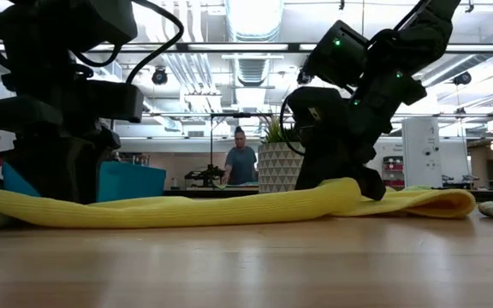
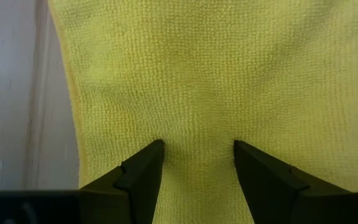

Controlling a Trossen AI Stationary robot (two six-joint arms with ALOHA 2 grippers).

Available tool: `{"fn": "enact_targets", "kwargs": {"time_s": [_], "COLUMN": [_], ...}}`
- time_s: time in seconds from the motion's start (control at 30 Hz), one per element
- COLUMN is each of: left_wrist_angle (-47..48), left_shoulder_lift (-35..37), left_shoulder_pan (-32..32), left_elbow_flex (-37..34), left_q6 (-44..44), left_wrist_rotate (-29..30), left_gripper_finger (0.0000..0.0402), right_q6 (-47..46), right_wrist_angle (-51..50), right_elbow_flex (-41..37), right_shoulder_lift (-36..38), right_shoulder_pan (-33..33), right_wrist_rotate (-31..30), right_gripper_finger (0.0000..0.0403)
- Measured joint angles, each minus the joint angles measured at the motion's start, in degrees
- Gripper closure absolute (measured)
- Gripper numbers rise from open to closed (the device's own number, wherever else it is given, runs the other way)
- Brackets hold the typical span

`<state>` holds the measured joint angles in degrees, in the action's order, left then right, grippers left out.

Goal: Fold microfiber towels
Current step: Fold the left yellow towel

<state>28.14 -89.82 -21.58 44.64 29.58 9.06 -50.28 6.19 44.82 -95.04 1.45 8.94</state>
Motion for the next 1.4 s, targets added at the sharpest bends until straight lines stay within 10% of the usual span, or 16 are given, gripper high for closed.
{"fn": "enact_targets", "kwargs": {"time_s": [0.5, 1.07, 1.4], "left_wrist_angle": [0.02, 16.74, 17.48], "left_shoulder_lift": [0.67, 9.8, 9.72], "left_shoulder_pan": [0.1, -4.02, -12.74], "left_elbow_flex": [1.01, 5.12, 2.73], "left_q6": [-1.37, 2.78, 11.74], "left_wrist_rotate": [0.33, 1.54, 0.89], "left_gripper_finger": [0.0217, 0.0217, 0.0217], "right_q6": [1.93, 2.87, 5.17], "right_wrist_angle": [-4.64, -19.31, -19.82], "right_elbow_flex": [-0.11, -0.01, 11.87], "right_shoulder_lift": [4.34, 18.61, 9.62], "right_shoulder_pan": [-0.27, -3.05, -2.75], "right_wrist_rotate": [0.08, -0.15, 1.62], "right_gripper_finger": [0.0385, 0.0394, 0.0394]}}
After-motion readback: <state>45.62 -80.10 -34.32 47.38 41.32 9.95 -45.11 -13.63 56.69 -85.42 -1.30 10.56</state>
